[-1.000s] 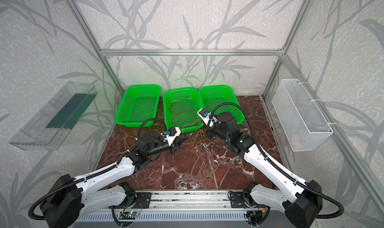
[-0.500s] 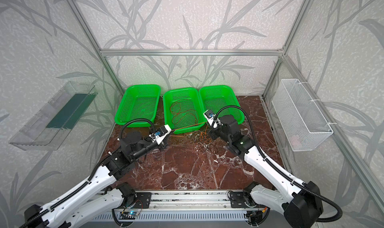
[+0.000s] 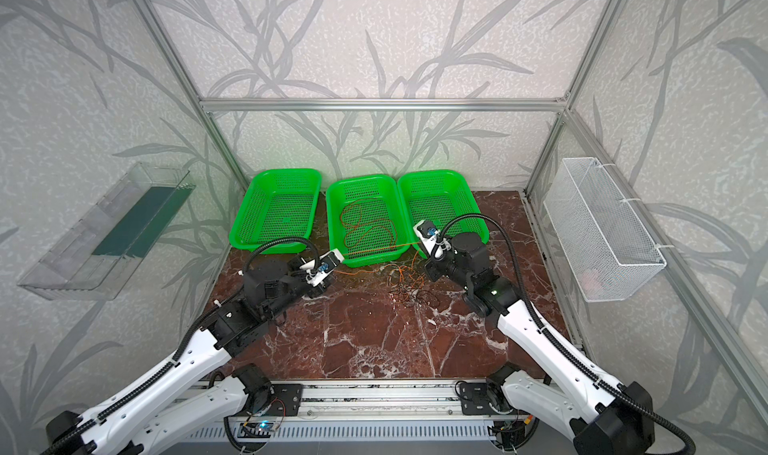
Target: Untangle the cables
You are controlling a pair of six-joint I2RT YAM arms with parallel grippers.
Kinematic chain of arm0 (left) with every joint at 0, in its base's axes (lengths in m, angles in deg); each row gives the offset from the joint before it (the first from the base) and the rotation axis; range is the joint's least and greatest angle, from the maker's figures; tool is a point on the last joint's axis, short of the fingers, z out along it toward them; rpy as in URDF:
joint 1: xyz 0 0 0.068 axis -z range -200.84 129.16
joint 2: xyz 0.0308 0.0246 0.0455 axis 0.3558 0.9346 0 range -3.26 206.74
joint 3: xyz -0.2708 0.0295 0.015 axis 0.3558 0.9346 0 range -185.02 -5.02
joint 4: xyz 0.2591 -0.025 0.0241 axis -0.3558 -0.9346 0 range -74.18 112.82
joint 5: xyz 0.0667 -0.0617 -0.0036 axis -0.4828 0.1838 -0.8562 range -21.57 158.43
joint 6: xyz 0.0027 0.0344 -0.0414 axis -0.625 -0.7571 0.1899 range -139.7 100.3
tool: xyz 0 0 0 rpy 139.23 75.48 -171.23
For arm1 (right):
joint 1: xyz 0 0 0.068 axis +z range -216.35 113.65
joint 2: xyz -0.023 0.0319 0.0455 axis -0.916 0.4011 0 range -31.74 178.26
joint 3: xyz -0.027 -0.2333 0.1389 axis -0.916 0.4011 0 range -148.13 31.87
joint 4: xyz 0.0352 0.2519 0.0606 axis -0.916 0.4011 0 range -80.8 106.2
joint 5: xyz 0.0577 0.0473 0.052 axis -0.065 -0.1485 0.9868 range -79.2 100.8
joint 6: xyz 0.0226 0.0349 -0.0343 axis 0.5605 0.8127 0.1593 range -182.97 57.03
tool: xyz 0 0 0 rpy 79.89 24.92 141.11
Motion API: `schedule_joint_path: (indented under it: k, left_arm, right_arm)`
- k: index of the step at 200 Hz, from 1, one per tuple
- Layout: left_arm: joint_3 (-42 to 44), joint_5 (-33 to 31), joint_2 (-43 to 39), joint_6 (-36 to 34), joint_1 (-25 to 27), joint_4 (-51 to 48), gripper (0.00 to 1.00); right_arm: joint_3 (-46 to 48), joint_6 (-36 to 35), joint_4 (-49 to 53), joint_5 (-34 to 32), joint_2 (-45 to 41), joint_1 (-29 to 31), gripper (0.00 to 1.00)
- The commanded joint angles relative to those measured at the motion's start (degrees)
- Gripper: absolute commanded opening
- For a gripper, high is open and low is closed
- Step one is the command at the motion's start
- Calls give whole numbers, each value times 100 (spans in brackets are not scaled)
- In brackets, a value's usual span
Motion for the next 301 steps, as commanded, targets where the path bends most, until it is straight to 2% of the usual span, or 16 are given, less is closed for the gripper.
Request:
schedule_joint_path:
  k: [1,23,36,51,80,95,120,144,198,214,221,271,301]
  left_arm:
    - [-61,-751,-63,-43,-324,-243,13]
    - [-2,-360,28,318,-448,-68,19]
    - [45,-111,102,570,-468,187,23]
    - [39,174,238,806,-469,359,23]
    - [-5,250,465,1083,-474,540,25]
    - [80,682,438,1366,-475,643,37]
    - [390,1970,484,2057,-463,1170,56]
    - [620,2429,763,2698,-401,2002,66]
    - [554,2604,1889,3591,-271,3134,76]
    - [677,2558,2115,3753,-208,3597,92]
    - [721,2557,2203,3766,-171,3762,94]
    - [917,2297,2707,3947,13,4764,96]
    - [952,2086,2939,4038,116,5036,96]
  right_arm:
    - [96,27,120,-661,-207,-257,0]
    - [177,-136,-61,403,-263,-260,0]
    - [173,-108,-101,799,-234,-256,0]
    - [70,-54,15,1050,-131,-254,0]
    - [-112,-7,236,1112,-9,-251,0]
    - [-164,67,231,1239,7,-239,0]
    - [-249,127,191,1345,69,-213,0]
    - [-386,132,235,1431,89,-178,0]
    - [-737,142,299,1628,35,-64,0]
    - [-836,125,312,1705,53,9,0]
    - [-887,95,323,1725,64,45,0]
    - [-1114,27,345,1710,107,131,0]
    - [-1171,105,244,1762,93,178,0]
